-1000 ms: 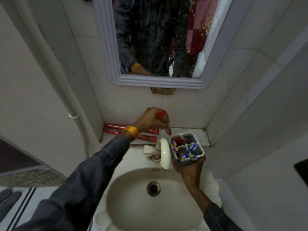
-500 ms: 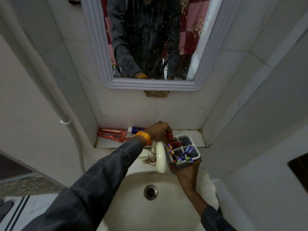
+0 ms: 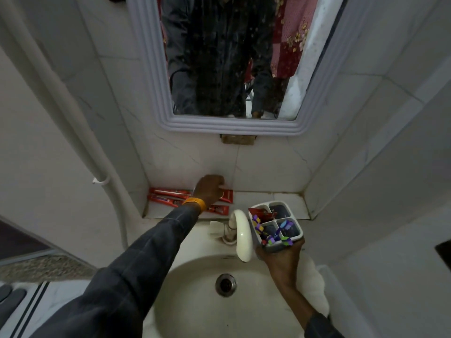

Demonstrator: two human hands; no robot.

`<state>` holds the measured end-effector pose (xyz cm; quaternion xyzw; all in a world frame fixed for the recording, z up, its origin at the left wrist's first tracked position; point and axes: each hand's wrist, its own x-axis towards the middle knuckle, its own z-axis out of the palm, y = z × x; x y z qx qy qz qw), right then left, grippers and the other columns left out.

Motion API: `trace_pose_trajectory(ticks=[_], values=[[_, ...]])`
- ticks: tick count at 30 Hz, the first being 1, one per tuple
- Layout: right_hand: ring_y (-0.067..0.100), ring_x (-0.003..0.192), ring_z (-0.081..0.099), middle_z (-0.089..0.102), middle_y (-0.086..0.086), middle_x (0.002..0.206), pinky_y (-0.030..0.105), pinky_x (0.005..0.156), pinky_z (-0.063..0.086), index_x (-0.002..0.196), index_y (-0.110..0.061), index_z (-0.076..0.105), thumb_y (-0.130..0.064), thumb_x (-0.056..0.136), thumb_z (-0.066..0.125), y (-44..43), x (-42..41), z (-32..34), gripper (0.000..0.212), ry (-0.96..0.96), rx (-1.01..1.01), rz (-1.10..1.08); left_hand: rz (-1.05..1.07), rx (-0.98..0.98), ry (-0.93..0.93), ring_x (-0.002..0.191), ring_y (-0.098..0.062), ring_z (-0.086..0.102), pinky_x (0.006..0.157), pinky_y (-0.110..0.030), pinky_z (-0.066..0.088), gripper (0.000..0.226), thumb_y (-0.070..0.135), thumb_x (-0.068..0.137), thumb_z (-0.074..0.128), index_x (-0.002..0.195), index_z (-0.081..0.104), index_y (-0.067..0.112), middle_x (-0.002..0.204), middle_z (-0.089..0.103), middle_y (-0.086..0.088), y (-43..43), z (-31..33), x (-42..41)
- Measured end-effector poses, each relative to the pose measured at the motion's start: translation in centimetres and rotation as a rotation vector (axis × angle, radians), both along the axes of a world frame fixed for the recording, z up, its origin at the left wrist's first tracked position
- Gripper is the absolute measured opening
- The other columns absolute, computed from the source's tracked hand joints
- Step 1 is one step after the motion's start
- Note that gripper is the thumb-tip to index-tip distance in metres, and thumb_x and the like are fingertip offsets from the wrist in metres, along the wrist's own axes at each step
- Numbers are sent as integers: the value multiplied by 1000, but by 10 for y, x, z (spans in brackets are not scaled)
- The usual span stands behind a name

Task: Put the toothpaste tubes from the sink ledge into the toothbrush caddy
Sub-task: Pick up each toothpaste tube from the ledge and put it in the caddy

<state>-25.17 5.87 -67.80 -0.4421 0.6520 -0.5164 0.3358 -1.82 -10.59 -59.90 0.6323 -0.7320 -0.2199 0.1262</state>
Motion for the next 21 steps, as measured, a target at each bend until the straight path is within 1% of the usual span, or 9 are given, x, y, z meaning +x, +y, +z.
trace_pose_trajectory(ticks=[3,4,7,10,13,15,17,19,21], values=[[27,128,66,55,19,148,28,96,63,149,-11,31,23,54,95,1,0,0,120,-32,-11,0,-41,31,-211,117,-36,59,101,-42,49,26,17,94,54,117,63,8,124,62,-18,-7,-24,17],[22,127,67,55,18,148,27,94,63,150,-10,30,23,54,94,2,0,1,120,-55,-2,7,-61,27,-250,114,-35,59,100,-42,50,24,16,95,54,115,63,7,122,62,-19,-8,-28,17],[-5,111,71,55,18,143,12,80,60,149,0,28,32,56,87,3,1,0,115,-133,-15,24,-117,18,-326,121,-36,54,104,-43,46,30,14,96,55,123,60,1,130,57,-21,-11,-33,7],[-4,113,71,56,21,144,14,83,61,149,-1,29,31,56,88,5,0,-3,114,-171,-26,38,-124,24,-372,126,-37,52,107,-45,44,42,14,93,60,132,52,-1,137,52,-20,-12,-38,1],[-3,116,70,56,21,146,15,85,60,151,0,28,29,57,89,6,-3,-5,116,-176,-33,60,-135,-34,-394,119,-35,58,101,-44,48,37,18,93,60,127,55,4,131,57,-17,-11,-39,1],[-3,116,70,58,20,146,15,88,60,151,-5,30,25,56,93,7,-3,-7,117,-187,-31,44,-135,-55,-382,116,-34,60,100,-45,49,36,21,93,59,127,56,8,129,60,-15,-8,-39,1],[-9,115,68,58,18,145,12,88,59,151,-6,31,22,56,95,6,-1,-3,118,-181,-41,48,-125,-61,-322,118,-34,60,101,-45,49,44,22,93,58,135,50,12,130,61,-15,-6,-39,0],[-14,110,68,57,18,142,8,83,58,150,1,29,29,56,90,5,1,0,115,-212,-61,48,-95,-103,-213,116,-33,61,99,-43,50,51,21,91,59,140,45,15,128,64,-15,-5,-31,-2],[-16,107,68,55,14,141,7,78,58,151,5,29,35,57,84,3,4,1,113,-205,-59,57,-36,-160,-51,106,-31,67,93,-41,54,52,21,84,67,134,51,17,119,69,-13,-4,-11,-9]])
